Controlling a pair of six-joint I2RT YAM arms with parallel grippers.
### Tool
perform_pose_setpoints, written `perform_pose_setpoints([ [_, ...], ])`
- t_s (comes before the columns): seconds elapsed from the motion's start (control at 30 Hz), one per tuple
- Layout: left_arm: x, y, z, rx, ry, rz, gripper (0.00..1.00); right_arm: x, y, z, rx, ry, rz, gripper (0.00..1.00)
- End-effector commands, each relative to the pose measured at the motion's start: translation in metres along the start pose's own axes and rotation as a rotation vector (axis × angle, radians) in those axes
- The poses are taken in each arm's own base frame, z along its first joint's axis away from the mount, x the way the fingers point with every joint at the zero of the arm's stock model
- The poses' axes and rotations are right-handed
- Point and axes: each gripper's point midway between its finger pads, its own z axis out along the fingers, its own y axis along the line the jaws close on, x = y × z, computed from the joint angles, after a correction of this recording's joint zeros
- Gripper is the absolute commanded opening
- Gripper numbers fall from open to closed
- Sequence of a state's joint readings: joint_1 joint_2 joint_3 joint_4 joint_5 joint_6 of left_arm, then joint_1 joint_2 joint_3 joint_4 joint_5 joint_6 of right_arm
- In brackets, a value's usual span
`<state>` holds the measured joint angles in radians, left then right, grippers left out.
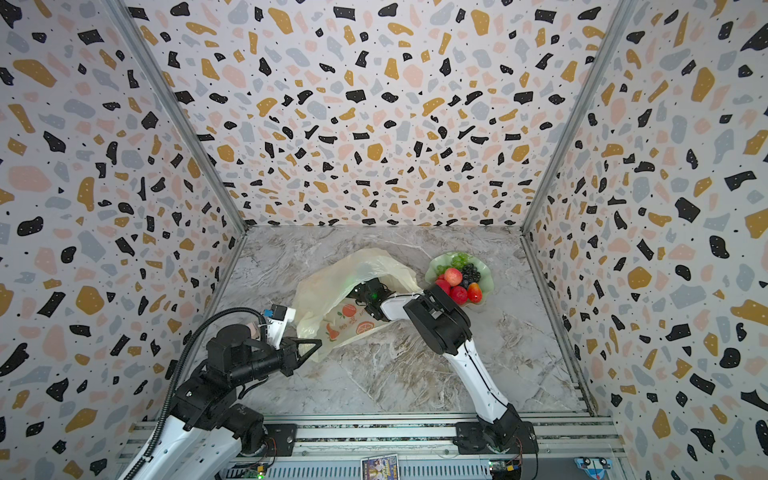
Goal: Take fruits out of the plastic bag
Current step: Adjust the plastic bag at the center of the board.
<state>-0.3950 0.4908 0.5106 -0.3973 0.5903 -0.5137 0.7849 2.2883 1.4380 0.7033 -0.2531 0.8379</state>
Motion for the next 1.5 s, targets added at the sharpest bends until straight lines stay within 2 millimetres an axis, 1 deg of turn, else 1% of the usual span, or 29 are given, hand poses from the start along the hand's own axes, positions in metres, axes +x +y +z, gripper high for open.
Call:
perform_pose_setpoints([
  [0.0,-0.019,-0.027,-0.003,0.089,-0.007,0.060,0.00,-0.039,0.063,-0.048,-0.082,-0.065,-0.225,0.34],
  [0.1,-0.015,-0.040,-0.007,0.129,0.055,0.086,0.00,-0.033,0.072,-0.083,-0.057,-0.029,-0.323,0.36],
  [0.17,-0.015,-0.050,-0.013,0.160,0.079,0.104,0.00,-0.025,0.079,-0.098,-0.037,0.016,-0.410,0.40],
  [0.27,-0.012,-0.068,-0.021,0.238,0.096,0.113,0.00,-0.007,0.089,-0.110,0.002,0.092,-0.582,0.47],
  [0.33,-0.008,-0.072,-0.023,0.266,0.102,0.117,0.00,0.005,0.097,-0.113,0.005,0.139,-0.693,0.49],
  [0.43,0.003,-0.064,-0.020,0.262,0.118,0.104,0.00,0.020,0.096,-0.108,0.028,0.190,-0.797,0.53],
  [0.5,0.009,-0.056,-0.017,0.243,0.126,0.091,0.00,0.029,0.093,-0.102,0.026,0.216,-0.802,0.56],
  [0.57,0.011,-0.057,-0.016,0.261,0.118,0.083,0.00,0.039,0.094,-0.094,0.011,0.235,-0.793,0.59],
  [0.67,0.007,-0.065,-0.018,0.318,0.073,0.091,0.00,0.053,0.090,-0.076,0.026,0.252,-0.759,0.63],
  [0.77,0.001,-0.074,-0.021,0.377,0.032,0.097,0.00,0.063,0.099,-0.060,-0.027,0.240,-0.711,0.66],
  [0.83,0.001,-0.075,-0.020,0.384,0.037,0.101,0.00,0.067,0.104,-0.051,-0.055,0.220,-0.666,0.71],
  [0.93,0.002,-0.071,-0.015,0.370,0.072,0.102,0.00,0.070,0.098,-0.035,-0.053,0.191,-0.573,0.77],
  [1.0,-0.006,-0.068,-0.013,0.330,0.068,0.116,0.00,0.074,0.095,-0.025,-0.066,0.181,-0.525,0.77],
  [1.03,-0.015,-0.069,-0.012,0.306,0.054,0.125,0.00,0.076,0.091,-0.021,-0.070,0.179,-0.500,0.77],
  [1.1,-0.042,-0.080,-0.016,0.278,0.013,0.169,0.00,0.075,0.086,-0.015,-0.073,0.165,-0.465,0.77],
  [1.17,-0.073,-0.094,-0.023,0.230,-0.009,0.244,0.00,0.068,0.084,-0.011,-0.073,0.146,-0.425,0.77],
  [1.23,-0.098,-0.102,-0.028,0.167,-0.001,0.308,0.00,0.058,0.085,-0.009,-0.084,0.121,-0.410,0.76],
  [1.27,-0.110,-0.103,-0.029,0.127,0.006,0.325,0.00,0.052,0.087,-0.010,-0.093,0.110,-0.406,0.77],
  [1.33,-0.127,-0.109,-0.030,0.084,0.024,0.344,0.00,0.044,0.094,-0.012,-0.113,0.095,-0.403,0.77],
  [1.37,-0.131,-0.111,-0.029,0.067,0.033,0.348,0.00,0.041,0.097,-0.014,-0.120,0.091,-0.405,0.77],
  [1.4,-0.131,-0.115,-0.028,0.071,0.054,0.372,0.00,0.039,0.098,-0.018,-0.120,0.082,-0.407,0.77],
  [1.43,-0.120,-0.107,-0.024,0.062,0.099,0.405,0.00,0.037,0.099,-0.023,-0.122,0.071,-0.403,0.77],
  [1.47,-0.110,-0.078,-0.017,-0.047,0.135,0.393,0.00,0.035,0.099,-0.027,-0.126,0.057,-0.398,0.77],
])
